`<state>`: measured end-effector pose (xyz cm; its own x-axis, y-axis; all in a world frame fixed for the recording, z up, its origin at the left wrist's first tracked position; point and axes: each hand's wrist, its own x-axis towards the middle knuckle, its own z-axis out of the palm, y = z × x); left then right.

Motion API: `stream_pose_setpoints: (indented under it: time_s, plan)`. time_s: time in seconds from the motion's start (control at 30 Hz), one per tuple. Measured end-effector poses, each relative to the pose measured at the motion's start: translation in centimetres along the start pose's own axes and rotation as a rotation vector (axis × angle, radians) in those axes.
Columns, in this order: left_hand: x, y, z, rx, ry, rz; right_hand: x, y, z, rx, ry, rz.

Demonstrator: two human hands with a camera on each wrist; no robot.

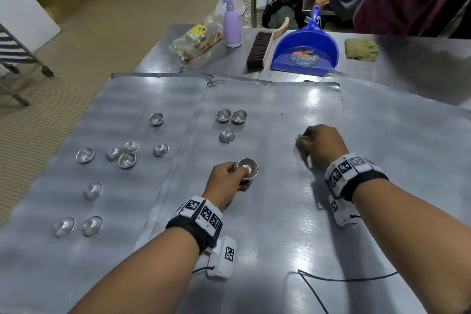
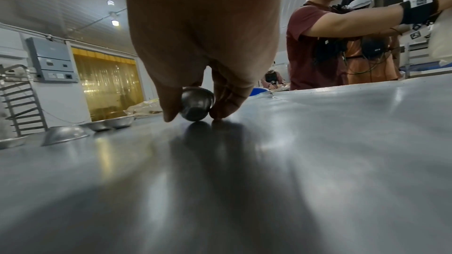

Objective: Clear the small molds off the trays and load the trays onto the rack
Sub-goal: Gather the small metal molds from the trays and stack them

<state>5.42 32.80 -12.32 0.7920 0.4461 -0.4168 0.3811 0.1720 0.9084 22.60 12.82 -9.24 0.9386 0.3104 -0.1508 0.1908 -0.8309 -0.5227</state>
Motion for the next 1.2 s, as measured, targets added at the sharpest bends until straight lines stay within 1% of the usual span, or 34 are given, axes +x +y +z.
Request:
stream_pose_setpoints:
  time_s: [0.1,0.2,0.3,0.4,0.47,0.67,0.83,0.9,1.07,1.13,1.2]
  plan:
    - [-0.7,-0.1,-0.2,-0.003,0.003,0.005,-2.6,-0.8,0.5,0.04,-0.027,-0.023]
    - [-1.5,-0.1,-0.5,0.007,0.011,-0.003,-4.9,-1.5,1.0,0.023,-0.019,-0.071]
    - [-2.5,-0.2,-1.0,0.019,0.015,0.0,-6.2,-1.4,1.7,0.062,0.012,-0.03]
    - [-3.2,-0.4,-1.2,0.022,0.022,0.002,-6.9,-1.2,2.4,0.033,-0.061,-0.06]
    - [-3.4,-0.4,-1.3,0.03,0.03,0.002,-7.1,-1.2,2.5,-0.015,-0.072,-0.065]
    - [-3.9,-0.7,-1.7,0.03,0.045,-0.004,-6.8,-2.0,2.8,-0.027,-0.077,-0.07]
    - [-4.0,-1.3,-2.5,0.004,0.062,-0.013,-5.9,-4.0,4.0,-0.075,-0.169,-0.185]
    - [-4.2,-1.5,-2.9,-0.006,0.068,-0.015,-5.6,-4.7,4.5,-0.118,-0.175,-0.211]
    - [-4.4,-1.6,-3.6,-0.008,0.065,-0.017,-4.5,-5.3,4.5,-0.203,-0.178,-0.173]
    - [-4.4,-1.5,-3.7,-0.003,0.063,-0.017,-4.9,-5.3,4.3,-0.172,-0.167,-0.148]
    - [-4.3,-1.3,-3.6,0.006,0.066,-0.015,-5.8,-5.3,4.1,-0.116,-0.121,-0.141]
